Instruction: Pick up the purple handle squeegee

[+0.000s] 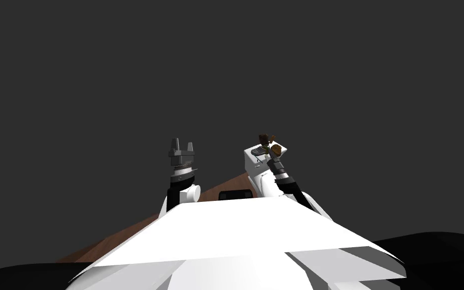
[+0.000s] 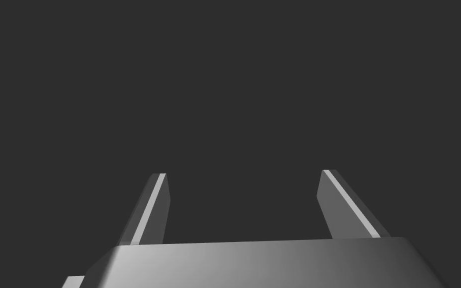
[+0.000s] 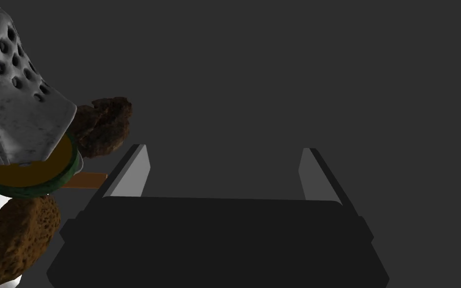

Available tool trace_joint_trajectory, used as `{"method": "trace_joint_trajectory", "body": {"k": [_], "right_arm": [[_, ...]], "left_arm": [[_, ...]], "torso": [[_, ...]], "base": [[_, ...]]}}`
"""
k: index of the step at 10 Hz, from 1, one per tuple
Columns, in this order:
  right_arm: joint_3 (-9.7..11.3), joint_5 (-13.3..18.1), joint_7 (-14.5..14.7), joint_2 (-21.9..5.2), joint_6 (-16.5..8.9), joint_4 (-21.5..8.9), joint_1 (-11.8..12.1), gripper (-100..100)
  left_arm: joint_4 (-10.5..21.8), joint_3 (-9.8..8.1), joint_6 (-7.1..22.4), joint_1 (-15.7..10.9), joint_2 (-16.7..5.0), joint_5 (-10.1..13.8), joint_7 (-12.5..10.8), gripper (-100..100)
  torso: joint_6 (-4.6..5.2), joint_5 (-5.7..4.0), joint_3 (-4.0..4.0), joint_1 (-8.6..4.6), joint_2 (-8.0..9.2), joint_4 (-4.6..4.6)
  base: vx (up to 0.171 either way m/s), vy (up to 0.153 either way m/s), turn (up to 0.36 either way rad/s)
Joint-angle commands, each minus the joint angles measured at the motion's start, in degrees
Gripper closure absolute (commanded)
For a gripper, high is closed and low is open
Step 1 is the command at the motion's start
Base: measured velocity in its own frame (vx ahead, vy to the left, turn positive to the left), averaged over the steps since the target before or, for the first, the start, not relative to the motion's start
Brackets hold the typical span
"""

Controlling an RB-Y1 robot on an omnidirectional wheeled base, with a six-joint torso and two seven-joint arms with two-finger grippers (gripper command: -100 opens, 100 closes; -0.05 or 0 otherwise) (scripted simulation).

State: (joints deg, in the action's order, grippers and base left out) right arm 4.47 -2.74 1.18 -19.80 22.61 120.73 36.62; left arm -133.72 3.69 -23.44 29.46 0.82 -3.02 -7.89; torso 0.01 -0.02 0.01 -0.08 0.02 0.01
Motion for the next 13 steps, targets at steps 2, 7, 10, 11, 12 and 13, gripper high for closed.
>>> {"method": "trace_joint_trajectory", "body": {"k": [2, 7, 10, 11, 12, 13], "right_arm": [[0.1, 0.1, 0.0, -3.1, 0.7, -1.2, 1.8, -100], [0.8, 0.5, 0.4, -11.0, 1.7, -4.3, 6.0, -100], [1.3, 1.0, 0.7, -15.9, 2.5, -6.6, 8.8, -100], [1.3, 1.0, 0.7, -16.7, 2.5, -6.6, 8.8, -100], [1.6, 1.2, 0.9, -18.7, 2.8, -7.8, 10.1, -100], [1.6, 1.2, 0.9, -19.6, 2.8, -7.8, 10.1, -100]], "left_arm": [[0.0, 0.0, 0.0, 0.0, 0.0, 0.0, 0.0, 0], [0.0, 0.0, 0.0, 0.0, 0.0, 0.0, 0.0, 0], [0.0, 0.0, 0.0, 0.0, 0.0, 0.0, 0.0, 0], [0.0, 0.0, 0.0, 0.0, 0.0, 0.0, 0.0, 0], [0.0, 0.0, 0.0, 0.0, 0.0, 0.0, 0.0, 0], [0.0, 0.0, 0.0, 0.0, 0.0, 0.0, 0.0, 0]], "torso": [[-0.01, 0.0, 0.0, 0.0, 0.0, 0.0], [-0.01, 0.0, 0.0, 0.01, 0.0, 0.0], [0.0, 0.01, -0.02, 0.05, -0.03, 0.0], [-0.01, 0.02, -0.02, 0.06, -0.03, -0.01], [0.0, 0.01, -0.02, 0.07, -0.04, 0.0], [-0.02, 0.02, -0.03, 0.08, -0.06, -0.01]], "base": [[-0.005, -0.014, 0.065], [-0.003, -0.014, 0.097], [0.002, -0.001, 0.093], [0.002, 0.0, 0.05], [0.006, 0.008, 0.109], [0.005, 0.006, 0.064]]}}
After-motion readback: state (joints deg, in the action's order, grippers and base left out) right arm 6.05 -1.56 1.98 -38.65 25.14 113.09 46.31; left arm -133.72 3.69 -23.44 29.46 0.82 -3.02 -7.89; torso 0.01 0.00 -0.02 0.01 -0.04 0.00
